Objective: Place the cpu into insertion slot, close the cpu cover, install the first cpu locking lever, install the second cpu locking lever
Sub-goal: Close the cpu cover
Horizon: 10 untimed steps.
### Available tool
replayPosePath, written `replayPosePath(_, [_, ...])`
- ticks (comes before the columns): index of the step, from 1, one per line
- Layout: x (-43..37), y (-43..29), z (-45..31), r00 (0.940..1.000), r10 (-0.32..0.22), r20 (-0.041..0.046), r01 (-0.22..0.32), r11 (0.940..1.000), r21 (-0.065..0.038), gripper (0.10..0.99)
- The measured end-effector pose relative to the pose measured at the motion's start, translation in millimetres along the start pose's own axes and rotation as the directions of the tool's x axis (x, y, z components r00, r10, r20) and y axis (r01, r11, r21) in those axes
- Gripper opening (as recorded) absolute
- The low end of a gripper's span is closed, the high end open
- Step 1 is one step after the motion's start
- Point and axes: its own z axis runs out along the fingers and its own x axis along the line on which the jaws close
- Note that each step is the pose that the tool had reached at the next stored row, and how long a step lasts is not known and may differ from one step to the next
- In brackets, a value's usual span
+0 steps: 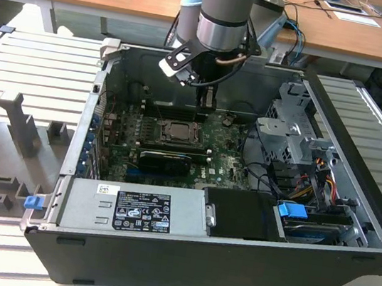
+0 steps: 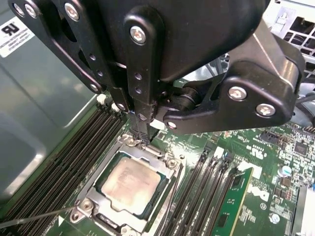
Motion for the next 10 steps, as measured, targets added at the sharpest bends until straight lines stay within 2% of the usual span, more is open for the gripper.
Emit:
replayPosePath(1, [0.0,-1.7,0.1,1.0,0.0,-0.0001,0.0,1.0,-0.005,0.106])
replayPosePath(4, [-0.1,-7.6,0.4,1.0,0.0,-0.0002,0.0,0.9994,-0.034,0.106])
replayPosePath(5, [-0.1,-8.2,0.5,1.0,-0.001,-0.0003,0.001,0.9992,-0.041,0.106])
replayPosePath(8, [-0.1,-9.8,0.7,1.0,-0.001,-0.0002,0.001,0.9986,-0.053,0.106])
replayPosePath(10, [-0.2,-11.9,0.8,1.0,-0.002,-0.0001,0.002,0.9978,-0.066,0.106])
